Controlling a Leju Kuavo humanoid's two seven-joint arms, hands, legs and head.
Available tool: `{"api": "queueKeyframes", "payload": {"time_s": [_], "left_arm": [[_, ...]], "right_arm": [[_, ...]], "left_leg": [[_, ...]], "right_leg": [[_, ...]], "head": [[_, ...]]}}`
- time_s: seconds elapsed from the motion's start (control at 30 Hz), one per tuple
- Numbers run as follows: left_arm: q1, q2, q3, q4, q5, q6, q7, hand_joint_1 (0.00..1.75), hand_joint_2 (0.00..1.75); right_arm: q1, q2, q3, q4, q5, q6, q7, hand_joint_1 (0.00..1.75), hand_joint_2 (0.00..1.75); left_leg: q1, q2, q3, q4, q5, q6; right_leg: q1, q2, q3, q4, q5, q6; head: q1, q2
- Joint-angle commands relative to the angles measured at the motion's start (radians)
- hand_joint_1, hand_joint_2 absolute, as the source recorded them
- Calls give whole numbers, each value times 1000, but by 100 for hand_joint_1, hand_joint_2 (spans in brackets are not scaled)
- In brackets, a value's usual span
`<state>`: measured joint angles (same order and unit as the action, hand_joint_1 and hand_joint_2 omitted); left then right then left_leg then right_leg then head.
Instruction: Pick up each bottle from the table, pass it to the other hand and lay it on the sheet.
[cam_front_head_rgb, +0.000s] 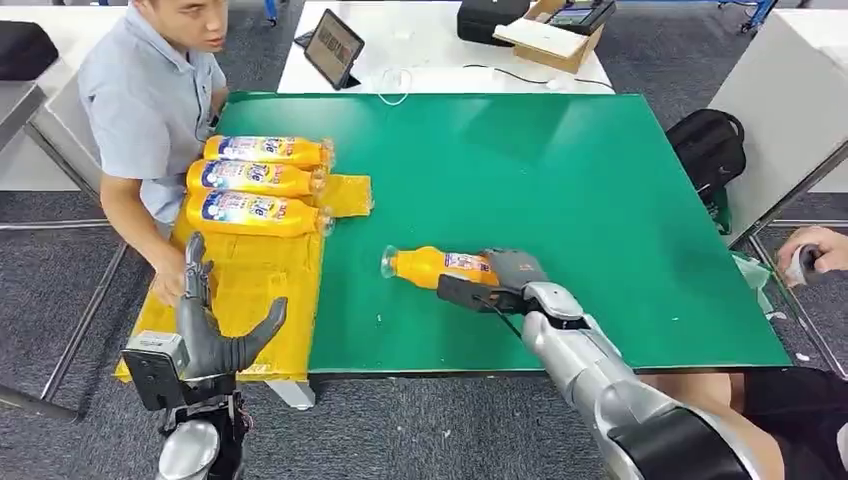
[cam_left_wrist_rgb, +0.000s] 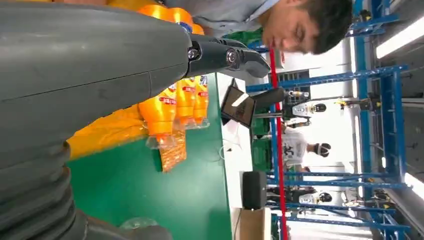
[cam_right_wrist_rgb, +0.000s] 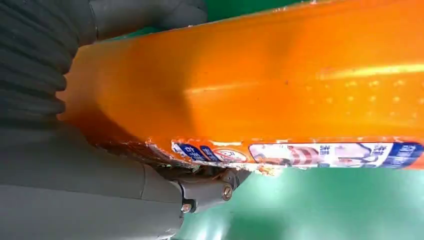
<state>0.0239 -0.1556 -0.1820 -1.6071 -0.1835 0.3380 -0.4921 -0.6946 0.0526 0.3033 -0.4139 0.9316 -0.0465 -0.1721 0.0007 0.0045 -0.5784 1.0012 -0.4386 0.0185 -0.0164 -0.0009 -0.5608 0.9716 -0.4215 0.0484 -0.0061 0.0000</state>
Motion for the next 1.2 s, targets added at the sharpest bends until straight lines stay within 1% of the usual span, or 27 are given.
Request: {"api": "queueKeyframes", "payload": {"time_s": [0.03, 0.07, 0.1, 0.13, 0.2, 0.3, 0.33, 0.4, 0.47, 0.5, 0.53, 0.57, 0.67, 0.77, 0.83, 0.87, 0.97, 1.07, 1.1, 1.13, 1.2], "left_arm": [[-30, 16, 11, 68, 17, -11, -4, 0, 175], [-27, 17, 9, 66, 22, -14, -7, 0, 175], [-21, 15, 4, 61, 39, -27, -16, 0, 175], [-19, 13, 2, 60, 47, -30, -20, 0, 175], [-9, 0, -2, 58, 67, -27, -38, 0, 175], [-2, -19, -13, 80, 123, -40, -33, 0, 175], [1, -22, -21, 83, 157, -67, -30, 0, 175], [24, -10, -54, 74, 308, -228, -28, 0, 175], [51, 6, -103, 51, 288, -275, -62, 0, 175], [61, 17, -142, 51, 275, -311, -61, 0, 175], [64, 19, -162, 57, 262, -317, -61, 0, 175], [62, 27, -199, 75, 218, -318, -63, 0, 175], [57, 25, -225, 102, 200, -321, -67, 0, 175], [43, 49, -259, 110, 182, -359, -73, 0, 175], [33, 54, -270, 107, 173, -390, -77, 0, 175], [26, 54, -272, 109, 180, -408, -72, 0, 175], [-8, 49, -275, 125, 186, -432, -65, 0, 175], [-35, 45, -279, 138, 206, -451, -50, 0, 175], [-37, 43, -278, 140, 213, -453, -46, 0, 175], [-39, 41, -277, 140, 224, -455, -45, 0, 175], [-41, 40, -277, 139, 225, -455, -44, 0, 175]], "right_arm": [[86, 32, -107, 14, -136, -17, -168, 175, 175], [100, 41, -121, -12, -171, -25, -201, 175, 175], [143, 62, -164, -92, -271, -47, -296, 175, 175], [168, 74, -178, -145, -322, -50, -336, 175, 175], [255, 100, -188, -341, -463, -69, -378, 175, 175], [340, 119, -174, -550, -588, -154, -410, 175, 175], [356, 126, -178, -588, -616, -167, -420, 175, 175], [392, 135, -161, -675, -671, -231, -467, 175, 175], [423, 148, -155, -747, -711, -270, -504, 175, 175], [440, 156, -145, -789, -714, -316, -526, 175, 175], [450, 157, -133, -812, -706, -344, -526, 175, 175], [461, 150, -95, -851, -703, -397, -526, 175, 175], [448, 156, -71, -819, -708, -395, -526, 175, 175], [423, 154, -28, -755, -686, -384, -526, 175, 175], [393, 161, 56, -679, -615, -398, -526, 175, 175], [380, 165, 100, -644, -577, -405, -526, 175, 175], [340, 195, 210, -527, -513, -421, -526, 175, 175], [324, 218, 276, -467, -504, -441, -526, 175, 175], [320, 217, 294, -457, -500, -448, -526, 175, 175], [315, 214, 319, -448, -499, -462, -526, 175, 175], [318, 217, 324, -447, -498, -468, -526, 175, 175]], "left_leg": [[1, -2, 2, -2, 1, -2], [1, -2, 3, -2, 1, -1], [2, -3, 3, -2, 2, -2], [2, -1, 3, -2, 1, -2], [2, 1, 3, -2, 1, -2], [2, 0, 1, -1, 0, -2], [2, 0, -1, -1, 0, -2], [1, -3, -6, 0, 1, -1], [1, -4, -8, 0, 1, -2], [1, -3, -9, 0, 1, -1], [1, -3, -8, 0, 0, -2], [1, -3, -10, 0, 0, -2], [0, -4, -12, -1, 1, -1], [1, -2, -12, -1, 0, -2], [0, -1, -13, -1, 1, -2], [1, -2, -12, -1, 1, -3], [2, 1, -12, -1, 0, -3], [2, 0, -12, -1, 1, -3], [2, 0, -10, -1, 0, -3], [2, -2, -12, -1, 1, -3], [3, -2, -11, -1, 1, -3]], "right_leg": [[2, -2, 2, -2, 1, -3], [1, -2, 3, -2, 0, -2], [2, -3, 3, -3, 1, -3], [2, -1, 3, -3, 1, -2], [3, 0, 3, -3, 1, -3], [3, -1, 0, -1, 1, -4], [3, -2, -1, 0, 1, -5], [2, -2, -5, 2, 1, -4], [2, -2, -6, 1, 0, -4], [2, -1, -8, 1, 1, -3], [2, -1, -7, 1, 0, -4], [2, -2, -8, 1, 0, -4], [1, -2, -11, 0, 1, -3], [1, 0, -10, 0, 0, -5], [1, 1, -12, 0, 1, -4], [1, 0, -10, 0, 1, -5], [2, 3, -11, 0, 1, -5], [3, 2, -11, 0, 2, -5], [3, 2, -10, 1, 1, -5], [3, 0, -11, 0, 1, -5], [3, 0, -10, 0, 1, -5]], "head": [[0, 0], [0, 0], [0, 0], [0, 0], [0, 0], [0, 0], [0, 0], [0, 0], [0, 0], [0, 0], [0, 0], [0, 0], [0, 0], [0, 0], [0, 0], [0, 0], [0, 0], [0, 0], [0, 0], [0, 0], [-1, 0]]}}
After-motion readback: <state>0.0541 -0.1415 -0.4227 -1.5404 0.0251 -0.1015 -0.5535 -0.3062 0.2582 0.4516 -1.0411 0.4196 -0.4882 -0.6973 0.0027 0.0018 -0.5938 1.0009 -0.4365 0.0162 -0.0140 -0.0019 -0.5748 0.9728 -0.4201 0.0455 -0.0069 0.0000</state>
